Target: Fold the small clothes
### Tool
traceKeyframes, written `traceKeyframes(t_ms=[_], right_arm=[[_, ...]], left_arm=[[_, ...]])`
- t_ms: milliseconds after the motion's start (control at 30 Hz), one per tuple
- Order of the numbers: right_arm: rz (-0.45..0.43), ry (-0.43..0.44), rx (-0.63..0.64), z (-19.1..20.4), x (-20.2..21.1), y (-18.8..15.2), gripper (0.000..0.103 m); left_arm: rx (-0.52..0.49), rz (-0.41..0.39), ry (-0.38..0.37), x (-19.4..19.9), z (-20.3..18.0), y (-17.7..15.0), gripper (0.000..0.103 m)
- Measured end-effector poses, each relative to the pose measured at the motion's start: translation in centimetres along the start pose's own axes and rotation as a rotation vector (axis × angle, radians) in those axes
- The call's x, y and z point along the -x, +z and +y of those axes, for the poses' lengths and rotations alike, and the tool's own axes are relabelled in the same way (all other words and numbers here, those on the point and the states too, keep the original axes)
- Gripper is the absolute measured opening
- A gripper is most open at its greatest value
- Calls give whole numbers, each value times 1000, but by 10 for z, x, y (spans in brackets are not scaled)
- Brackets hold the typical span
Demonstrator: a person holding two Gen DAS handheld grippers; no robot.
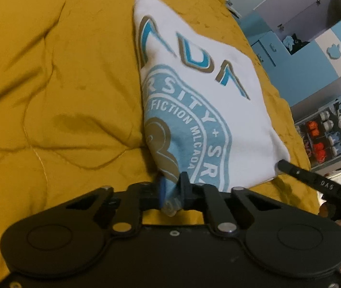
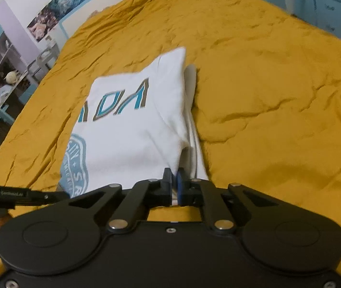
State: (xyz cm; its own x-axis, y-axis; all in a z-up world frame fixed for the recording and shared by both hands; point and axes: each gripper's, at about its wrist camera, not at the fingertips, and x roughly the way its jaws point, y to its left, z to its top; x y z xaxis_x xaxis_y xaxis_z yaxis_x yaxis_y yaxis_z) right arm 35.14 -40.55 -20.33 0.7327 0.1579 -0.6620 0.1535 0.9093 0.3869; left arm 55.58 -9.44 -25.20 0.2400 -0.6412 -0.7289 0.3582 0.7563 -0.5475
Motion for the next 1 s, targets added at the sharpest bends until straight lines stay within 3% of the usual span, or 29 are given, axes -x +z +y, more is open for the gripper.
traceKeyframes(t_ms=[167,367,533,600,667,733,767,1000], right_arm=[[-50,29,-15,-6,22,8,3],[31,-13,-8,-19,-6,-10,2],[38,19,-26,-27,-11,-11,3],[35,35,-20,-27,-8,-8,9],[33,46,-9,-25,-4,-3,18],[8,50,2,-22,3,3,39],[-10,56,5,-22,6,7,44],[-55,82,44,-20,-4,50,47]], left_arm=[[-91,-23,23,20,-18,6,6],[-137,40,85,-10,-12,-3,7],[-174,31,94,-13,-11,-3,19],[-197,29,107,-10,-13,-1,28],[-215,25,121,-4,-14,-1,30],[-233,14,136,5,-14,1,32],[-238,3,144,10,-14,3,37],[-181,-75,168,28,2,45,44]])
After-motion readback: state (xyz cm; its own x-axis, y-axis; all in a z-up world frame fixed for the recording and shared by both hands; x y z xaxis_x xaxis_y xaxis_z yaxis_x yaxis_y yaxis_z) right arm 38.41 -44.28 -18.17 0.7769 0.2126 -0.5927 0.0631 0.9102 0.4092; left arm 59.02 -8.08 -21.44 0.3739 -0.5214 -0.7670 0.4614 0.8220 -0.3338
